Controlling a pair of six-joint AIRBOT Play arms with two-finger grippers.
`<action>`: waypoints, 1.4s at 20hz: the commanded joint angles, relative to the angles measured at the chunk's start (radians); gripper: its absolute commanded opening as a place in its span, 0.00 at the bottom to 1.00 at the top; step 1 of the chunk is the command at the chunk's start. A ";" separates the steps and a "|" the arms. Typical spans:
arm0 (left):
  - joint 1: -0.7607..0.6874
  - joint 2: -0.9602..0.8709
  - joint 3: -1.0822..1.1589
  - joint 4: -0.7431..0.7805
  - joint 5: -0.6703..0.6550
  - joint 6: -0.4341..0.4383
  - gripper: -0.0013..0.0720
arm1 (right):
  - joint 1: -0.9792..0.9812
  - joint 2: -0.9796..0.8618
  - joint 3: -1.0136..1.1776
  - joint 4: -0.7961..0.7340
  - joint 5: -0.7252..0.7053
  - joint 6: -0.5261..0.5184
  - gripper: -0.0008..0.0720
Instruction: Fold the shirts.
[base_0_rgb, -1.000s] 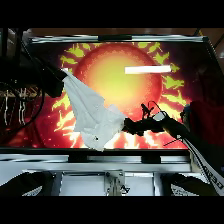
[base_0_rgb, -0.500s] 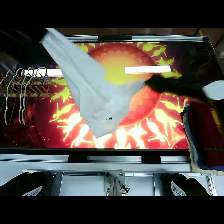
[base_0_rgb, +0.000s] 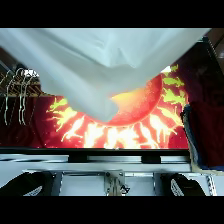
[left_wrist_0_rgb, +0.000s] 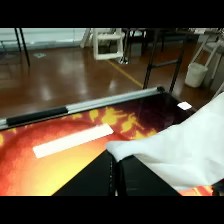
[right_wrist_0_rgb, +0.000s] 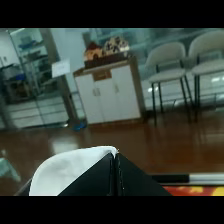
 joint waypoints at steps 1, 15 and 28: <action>0.000 0.039 0.009 0.061 -0.162 0.000 0.06 | -0.014 0.050 0.041 -0.063 -0.010 0.000 0.08; 0.000 0.077 0.008 -0.026 0.016 0.278 0.06 | -0.014 0.177 0.041 -0.113 0.083 0.002 0.08; 0.084 -0.381 -0.054 0.195 0.229 0.119 0.06 | -0.013 -0.187 -0.005 -0.344 1.091 0.190 0.08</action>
